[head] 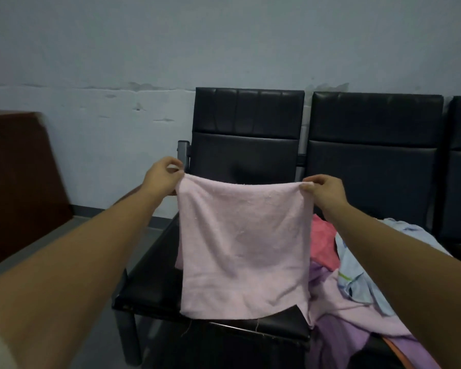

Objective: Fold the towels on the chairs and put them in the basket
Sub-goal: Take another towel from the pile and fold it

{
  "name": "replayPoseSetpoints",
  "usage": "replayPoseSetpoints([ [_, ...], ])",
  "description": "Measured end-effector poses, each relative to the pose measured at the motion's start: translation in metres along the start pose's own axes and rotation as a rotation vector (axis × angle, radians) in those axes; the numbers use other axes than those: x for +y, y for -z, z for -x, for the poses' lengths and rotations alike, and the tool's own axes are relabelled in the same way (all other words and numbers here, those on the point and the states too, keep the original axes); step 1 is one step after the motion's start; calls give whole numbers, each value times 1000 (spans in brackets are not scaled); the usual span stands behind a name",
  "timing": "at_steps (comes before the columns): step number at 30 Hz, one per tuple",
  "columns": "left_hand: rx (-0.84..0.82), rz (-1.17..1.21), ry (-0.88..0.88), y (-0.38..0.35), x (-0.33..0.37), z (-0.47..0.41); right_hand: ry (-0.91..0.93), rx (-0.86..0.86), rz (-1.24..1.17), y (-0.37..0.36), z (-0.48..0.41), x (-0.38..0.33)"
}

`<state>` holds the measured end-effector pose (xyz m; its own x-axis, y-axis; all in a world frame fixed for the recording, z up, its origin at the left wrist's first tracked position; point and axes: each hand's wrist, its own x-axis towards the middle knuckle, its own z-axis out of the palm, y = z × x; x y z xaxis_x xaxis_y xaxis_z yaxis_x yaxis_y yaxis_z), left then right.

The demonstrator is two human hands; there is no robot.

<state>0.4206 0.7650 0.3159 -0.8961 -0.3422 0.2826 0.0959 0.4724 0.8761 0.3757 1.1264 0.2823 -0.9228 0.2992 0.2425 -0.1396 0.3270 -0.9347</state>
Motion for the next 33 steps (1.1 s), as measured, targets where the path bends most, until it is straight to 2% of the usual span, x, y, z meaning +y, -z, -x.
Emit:
replayPoseSetpoints([
  [4,93,206,101,-17,6,-35,52,59,50,-18,-45,-7],
  [6,65,296,100,-19,19,-48,66,87,12,-20,-65,-22],
  [8,45,239,24,-16,33,-63,112,115,-38,-18,-77,-44],
  [12,167,51,-142,-2,56,-79,216,140,-126,-5,-83,-79],
  [16,208,-100,-187,5,56,-62,227,93,-108,-4,-72,-73],
  [19,155,-216,-184,7,29,-38,202,25,16,-8,-52,-36],
  [25,-53,-342,-29,6,-67,23,57,-86,194,-22,23,62],
  [28,-78,-369,27,7,-108,53,36,-198,260,-26,57,90],
  [33,-86,-290,124,7,-137,78,-127,-253,26,-27,81,98],
])
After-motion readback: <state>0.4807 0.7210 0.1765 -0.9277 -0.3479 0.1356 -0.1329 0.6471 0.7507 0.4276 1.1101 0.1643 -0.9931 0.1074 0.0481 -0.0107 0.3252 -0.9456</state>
